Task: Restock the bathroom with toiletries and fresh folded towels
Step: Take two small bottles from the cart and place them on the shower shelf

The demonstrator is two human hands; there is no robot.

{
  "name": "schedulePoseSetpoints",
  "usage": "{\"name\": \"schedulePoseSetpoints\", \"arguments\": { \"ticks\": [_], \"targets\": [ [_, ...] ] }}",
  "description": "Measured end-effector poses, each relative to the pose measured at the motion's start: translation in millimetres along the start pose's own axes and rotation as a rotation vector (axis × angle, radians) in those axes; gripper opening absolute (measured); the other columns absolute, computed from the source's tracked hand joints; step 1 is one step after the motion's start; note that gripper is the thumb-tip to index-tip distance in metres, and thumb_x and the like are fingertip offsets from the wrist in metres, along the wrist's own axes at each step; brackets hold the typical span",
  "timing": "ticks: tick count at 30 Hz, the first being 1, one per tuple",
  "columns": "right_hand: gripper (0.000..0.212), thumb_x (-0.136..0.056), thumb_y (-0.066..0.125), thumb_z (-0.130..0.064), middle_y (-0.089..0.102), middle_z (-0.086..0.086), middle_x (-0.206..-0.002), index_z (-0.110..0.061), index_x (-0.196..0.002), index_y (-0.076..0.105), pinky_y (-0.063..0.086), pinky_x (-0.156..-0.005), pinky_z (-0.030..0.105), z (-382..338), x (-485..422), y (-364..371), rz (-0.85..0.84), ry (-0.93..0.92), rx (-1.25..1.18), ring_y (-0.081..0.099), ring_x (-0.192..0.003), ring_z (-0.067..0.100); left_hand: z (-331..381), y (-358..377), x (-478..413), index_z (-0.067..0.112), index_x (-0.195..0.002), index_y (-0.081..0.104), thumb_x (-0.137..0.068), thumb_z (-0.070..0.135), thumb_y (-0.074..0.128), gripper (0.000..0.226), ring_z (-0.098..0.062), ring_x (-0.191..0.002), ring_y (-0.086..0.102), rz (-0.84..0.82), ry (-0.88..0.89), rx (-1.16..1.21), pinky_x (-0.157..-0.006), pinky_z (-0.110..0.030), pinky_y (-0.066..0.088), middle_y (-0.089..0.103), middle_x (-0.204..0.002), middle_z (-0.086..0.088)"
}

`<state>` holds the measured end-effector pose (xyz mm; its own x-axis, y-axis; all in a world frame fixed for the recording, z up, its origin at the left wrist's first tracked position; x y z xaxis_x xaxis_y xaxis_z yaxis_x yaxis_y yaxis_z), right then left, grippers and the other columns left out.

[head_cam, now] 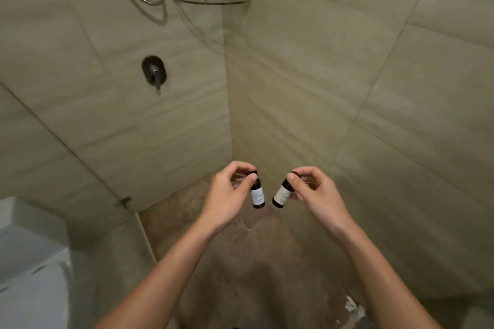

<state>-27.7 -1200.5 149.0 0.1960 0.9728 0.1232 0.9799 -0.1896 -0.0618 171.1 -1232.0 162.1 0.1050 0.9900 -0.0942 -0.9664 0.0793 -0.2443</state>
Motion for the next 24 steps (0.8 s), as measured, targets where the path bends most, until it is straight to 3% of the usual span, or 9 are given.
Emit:
{"name": "schedulePoseSetpoints", "arguments": {
  "ticks": [10,14,24],
  "targets": [
    [0.012,-0.093,0.066,-0.017,0.065,0.005,-0.091,-0.008,-0.100,0.065,0.060,-0.077,0.029,-63,-125,33,-0.130,-0.086,-0.041,0.066,-0.080,0.010,27,-38,-113,0.023,-0.089,0.067,-0.090,0.005,0.068,0.018,-0.004,-0.079,0.063,0.109,0.058,-0.040,-0.074,-0.014,0.049,0.070,-0.087,0.007],
    [0.017,-0.092,0.067,-0.017,0.065,0.011,-0.091,-0.004,-0.104,0.065,0.059,-0.072,0.027,-84,-180,41,-0.236,-0.107,-0.129,0.066,-0.082,0.015,37,-41,-162,0.024,-0.089,0.067,-0.090,0.007,0.069,0.017,-0.001,-0.077,0.062,0.162,0.087,-0.099,-0.073,-0.012,0.048,0.070,-0.087,0.009],
    [0.011,-0.090,0.069,-0.014,0.064,0.011,-0.091,-0.009,-0.099,0.065,0.060,-0.078,0.031,-139,-322,54,-0.362,-0.221,-0.120,0.065,-0.082,0.016,65,-43,-281,0.019,-0.090,0.067,-0.091,0.007,0.068,0.012,0.000,-0.073,0.058,0.296,0.132,-0.151,-0.070,-0.013,0.047,0.068,-0.085,0.008]
  ]
}}
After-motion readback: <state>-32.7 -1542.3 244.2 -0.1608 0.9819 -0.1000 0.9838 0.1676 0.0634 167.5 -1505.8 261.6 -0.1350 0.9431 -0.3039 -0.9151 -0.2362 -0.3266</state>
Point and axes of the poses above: each hand's wrist, its own x-axis away from the middle knuckle, its own y-axis out of the palm, z = x × y, the point moved 8 cm from there along -x, towards the middle knuckle
